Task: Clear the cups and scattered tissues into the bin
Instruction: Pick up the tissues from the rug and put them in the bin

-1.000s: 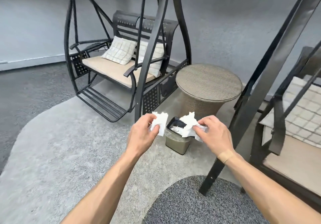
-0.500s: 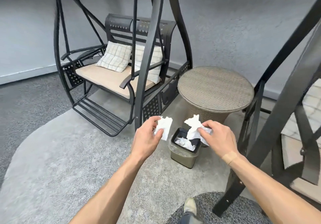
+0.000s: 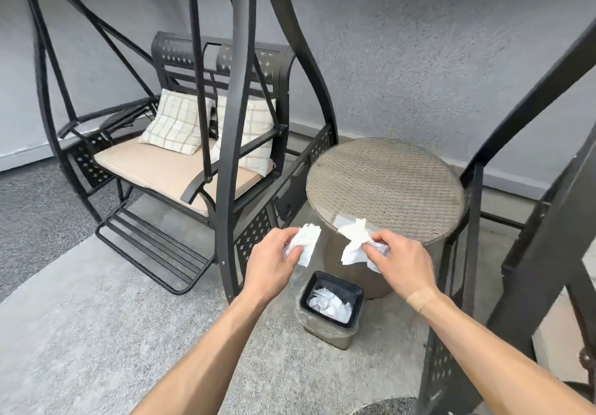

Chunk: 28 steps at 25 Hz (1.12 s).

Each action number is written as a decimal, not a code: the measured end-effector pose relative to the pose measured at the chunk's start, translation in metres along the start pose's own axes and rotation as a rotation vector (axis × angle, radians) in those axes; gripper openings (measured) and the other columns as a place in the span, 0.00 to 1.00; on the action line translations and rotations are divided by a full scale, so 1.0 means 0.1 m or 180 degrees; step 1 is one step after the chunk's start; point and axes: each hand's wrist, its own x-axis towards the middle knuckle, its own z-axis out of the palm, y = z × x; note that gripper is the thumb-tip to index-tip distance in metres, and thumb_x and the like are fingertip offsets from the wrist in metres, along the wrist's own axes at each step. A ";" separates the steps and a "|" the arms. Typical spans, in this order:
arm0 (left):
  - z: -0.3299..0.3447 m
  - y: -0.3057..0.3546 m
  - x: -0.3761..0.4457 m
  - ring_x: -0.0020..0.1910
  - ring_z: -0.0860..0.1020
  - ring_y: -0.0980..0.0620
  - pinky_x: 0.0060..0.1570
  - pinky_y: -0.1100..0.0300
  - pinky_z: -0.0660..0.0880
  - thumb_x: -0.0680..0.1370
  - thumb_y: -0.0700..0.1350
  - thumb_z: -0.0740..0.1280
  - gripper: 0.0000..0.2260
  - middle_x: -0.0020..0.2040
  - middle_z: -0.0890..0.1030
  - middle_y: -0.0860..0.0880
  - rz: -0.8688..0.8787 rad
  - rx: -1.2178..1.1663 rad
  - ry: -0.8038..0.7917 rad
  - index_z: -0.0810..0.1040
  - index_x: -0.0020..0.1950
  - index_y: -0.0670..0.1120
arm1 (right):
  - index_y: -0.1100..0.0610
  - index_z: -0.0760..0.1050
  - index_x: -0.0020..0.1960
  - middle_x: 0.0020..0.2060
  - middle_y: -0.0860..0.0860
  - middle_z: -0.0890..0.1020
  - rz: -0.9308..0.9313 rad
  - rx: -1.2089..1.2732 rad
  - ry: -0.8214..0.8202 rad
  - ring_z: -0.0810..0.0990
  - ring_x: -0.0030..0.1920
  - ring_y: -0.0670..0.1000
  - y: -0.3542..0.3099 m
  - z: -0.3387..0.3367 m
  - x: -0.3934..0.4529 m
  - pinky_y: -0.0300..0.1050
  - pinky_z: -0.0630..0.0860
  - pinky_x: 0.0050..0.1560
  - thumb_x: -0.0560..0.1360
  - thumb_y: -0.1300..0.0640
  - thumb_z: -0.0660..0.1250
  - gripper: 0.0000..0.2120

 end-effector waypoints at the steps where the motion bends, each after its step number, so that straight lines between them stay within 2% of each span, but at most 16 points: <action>1: 0.03 -0.02 0.14 0.53 0.76 0.57 0.55 0.57 0.74 0.78 0.50 0.67 0.16 0.57 0.79 0.54 0.0020 0.0024 -0.0029 0.75 0.65 0.51 | 0.47 0.80 0.50 0.45 0.45 0.85 0.0036 -0.0017 -0.0002 0.82 0.45 0.52 0.02 0.03 0.11 0.45 0.73 0.40 0.73 0.43 0.67 0.11; 4: 0.16 -0.09 0.57 0.51 0.76 0.56 0.52 0.57 0.73 0.78 0.49 0.67 0.13 0.55 0.79 0.54 0.0126 0.0050 -0.0166 0.77 0.63 0.50 | 0.47 0.80 0.51 0.40 0.46 0.84 0.0184 -0.0079 0.0041 0.82 0.42 0.52 0.09 0.16 0.42 0.43 0.70 0.37 0.73 0.42 0.67 0.11; 6: 0.25 -0.14 0.83 0.50 0.77 0.56 0.51 0.57 0.73 0.78 0.49 0.66 0.13 0.54 0.79 0.54 0.0274 0.0045 -0.0304 0.78 0.62 0.50 | 0.47 0.80 0.51 0.38 0.46 0.84 0.0319 -0.0078 0.0089 0.82 0.41 0.52 0.13 0.26 0.56 0.43 0.71 0.37 0.73 0.43 0.67 0.11; 10: 0.40 -0.32 1.36 0.50 0.77 0.54 0.52 0.57 0.73 0.79 0.46 0.66 0.12 0.52 0.78 0.52 0.0587 -0.0032 -0.0628 0.80 0.61 0.47 | 0.49 0.81 0.50 0.42 0.47 0.85 0.0611 -0.0158 0.0225 0.82 0.42 0.52 0.13 0.54 0.80 0.45 0.75 0.41 0.73 0.44 0.69 0.11; 15: 0.56 -0.58 1.82 0.46 0.75 0.58 0.48 0.62 0.70 0.79 0.45 0.67 0.11 0.51 0.77 0.54 0.0930 -0.0095 -0.0983 0.80 0.60 0.47 | 0.49 0.80 0.53 0.45 0.47 0.85 0.1014 -0.0340 0.0226 0.83 0.43 0.52 0.09 0.86 0.91 0.47 0.78 0.43 0.74 0.43 0.68 0.13; 17: 0.64 -0.66 1.94 0.46 0.74 0.58 0.47 0.61 0.71 0.79 0.46 0.66 0.12 0.51 0.77 0.54 0.0999 -0.0055 -0.1093 0.80 0.61 0.47 | 0.50 0.80 0.52 0.46 0.47 0.85 0.1114 -0.0404 0.0203 0.83 0.43 0.51 0.14 0.98 0.90 0.47 0.78 0.43 0.74 0.43 0.67 0.13; 22: 1.05 -0.89 2.00 0.43 0.73 0.60 0.46 0.60 0.72 0.80 0.47 0.65 0.12 0.49 0.73 0.56 0.0843 -0.0036 -0.1377 0.78 0.62 0.47 | 0.51 0.79 0.53 0.49 0.48 0.84 0.1378 -0.0376 0.0040 0.83 0.41 0.50 0.44 1.35 0.83 0.46 0.78 0.43 0.75 0.43 0.65 0.14; 25: 1.47 -1.10 1.90 0.40 0.73 0.60 0.42 0.64 0.70 0.80 0.47 0.64 0.12 0.49 0.73 0.55 0.0671 0.0078 -0.1559 0.77 0.63 0.47 | 0.50 0.78 0.54 0.51 0.48 0.84 0.1437 -0.0213 -0.0125 0.82 0.40 0.49 0.75 1.70 0.78 0.49 0.80 0.45 0.76 0.42 0.63 0.14; 28: 1.92 -1.37 1.76 0.42 0.73 0.57 0.42 0.61 0.72 0.80 0.47 0.64 0.12 0.50 0.74 0.52 0.0452 0.0142 -0.1728 0.77 0.62 0.46 | 0.50 0.76 0.56 0.53 0.49 0.83 0.1574 -0.0079 -0.0442 0.83 0.41 0.51 1.15 2.15 0.65 0.53 0.80 0.46 0.77 0.42 0.62 0.15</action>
